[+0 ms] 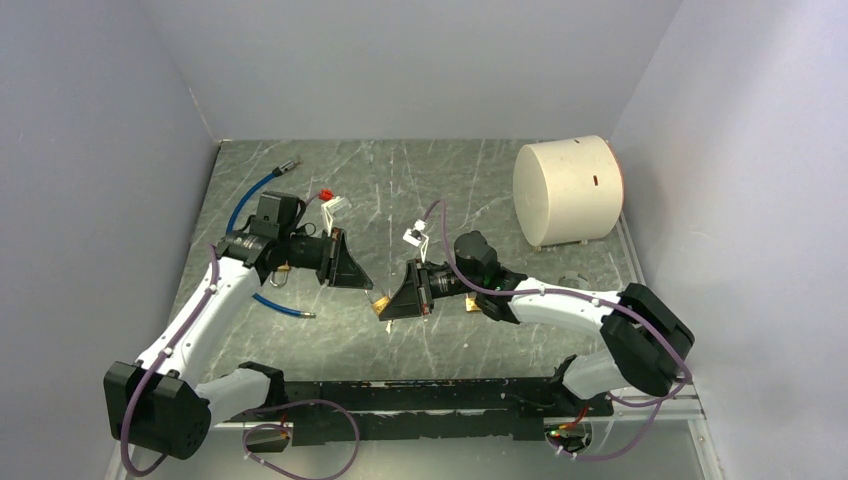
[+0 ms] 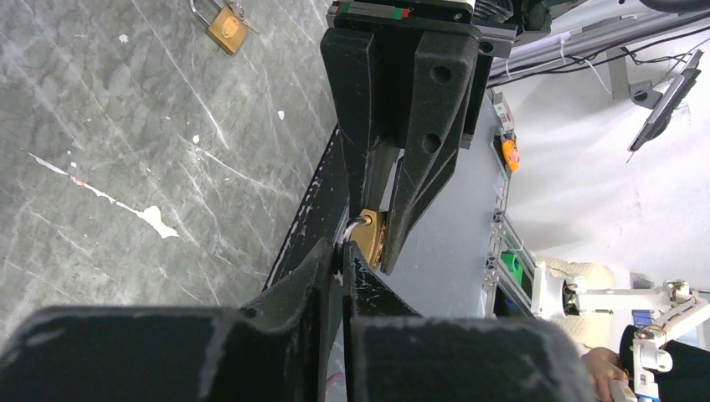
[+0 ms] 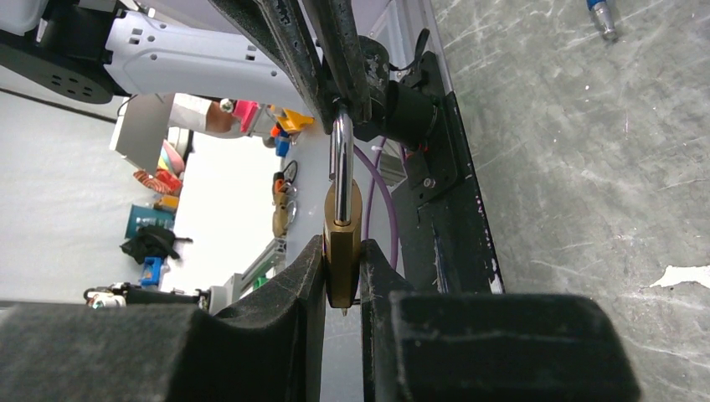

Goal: Lock with the key
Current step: Lock the lock.

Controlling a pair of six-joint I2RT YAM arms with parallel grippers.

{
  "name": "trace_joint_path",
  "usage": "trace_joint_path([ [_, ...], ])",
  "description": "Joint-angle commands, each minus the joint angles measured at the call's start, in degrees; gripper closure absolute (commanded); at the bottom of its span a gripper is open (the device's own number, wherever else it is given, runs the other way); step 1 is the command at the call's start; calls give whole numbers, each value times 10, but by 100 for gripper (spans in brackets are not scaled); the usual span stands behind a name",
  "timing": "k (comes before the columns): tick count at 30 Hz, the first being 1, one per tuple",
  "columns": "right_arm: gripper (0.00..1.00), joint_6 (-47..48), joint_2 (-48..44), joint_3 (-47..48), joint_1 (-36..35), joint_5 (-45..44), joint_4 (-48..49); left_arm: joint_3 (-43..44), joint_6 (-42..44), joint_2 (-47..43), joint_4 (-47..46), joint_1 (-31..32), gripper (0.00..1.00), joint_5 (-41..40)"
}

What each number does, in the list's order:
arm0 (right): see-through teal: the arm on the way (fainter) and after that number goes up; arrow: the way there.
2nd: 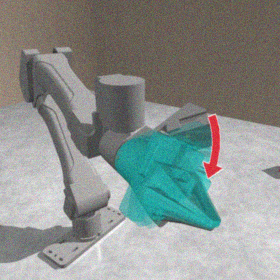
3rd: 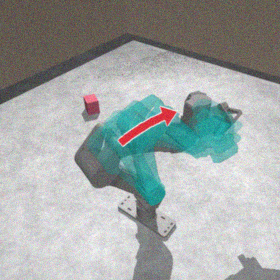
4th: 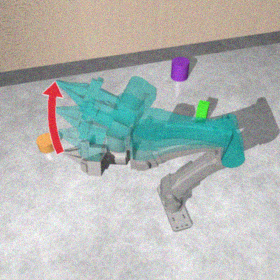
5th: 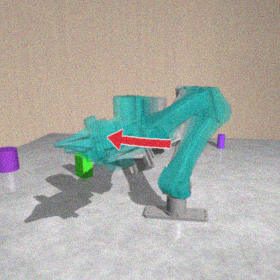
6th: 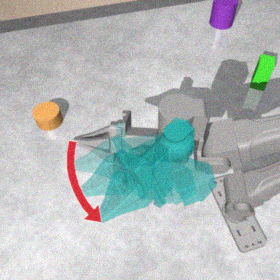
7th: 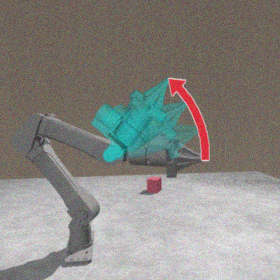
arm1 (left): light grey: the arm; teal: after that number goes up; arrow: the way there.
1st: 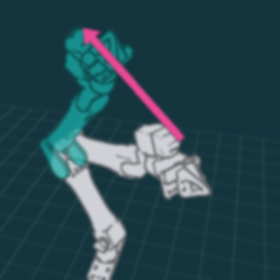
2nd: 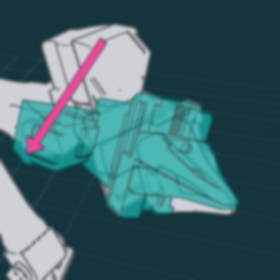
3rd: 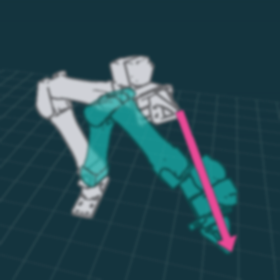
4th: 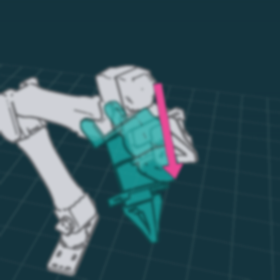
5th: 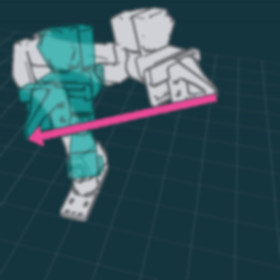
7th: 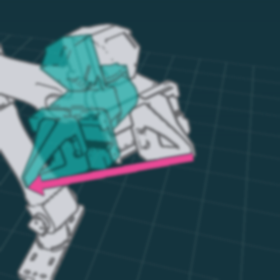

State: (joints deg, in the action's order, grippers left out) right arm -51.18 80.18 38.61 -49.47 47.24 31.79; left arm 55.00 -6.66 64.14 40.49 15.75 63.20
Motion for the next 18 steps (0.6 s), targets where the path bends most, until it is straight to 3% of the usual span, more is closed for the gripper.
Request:
trace_joint_path([
  [1,100,2,-3,28,0,10,45,12,10,-5,-14,2,93,22],
  [3,100,0,-3,29,0,7,47,5,4,-5,-24,3,97,30],
  [18,100,-33,-25,29,23,-29,91,-63,-84,-27,-115,28,97,51],
])
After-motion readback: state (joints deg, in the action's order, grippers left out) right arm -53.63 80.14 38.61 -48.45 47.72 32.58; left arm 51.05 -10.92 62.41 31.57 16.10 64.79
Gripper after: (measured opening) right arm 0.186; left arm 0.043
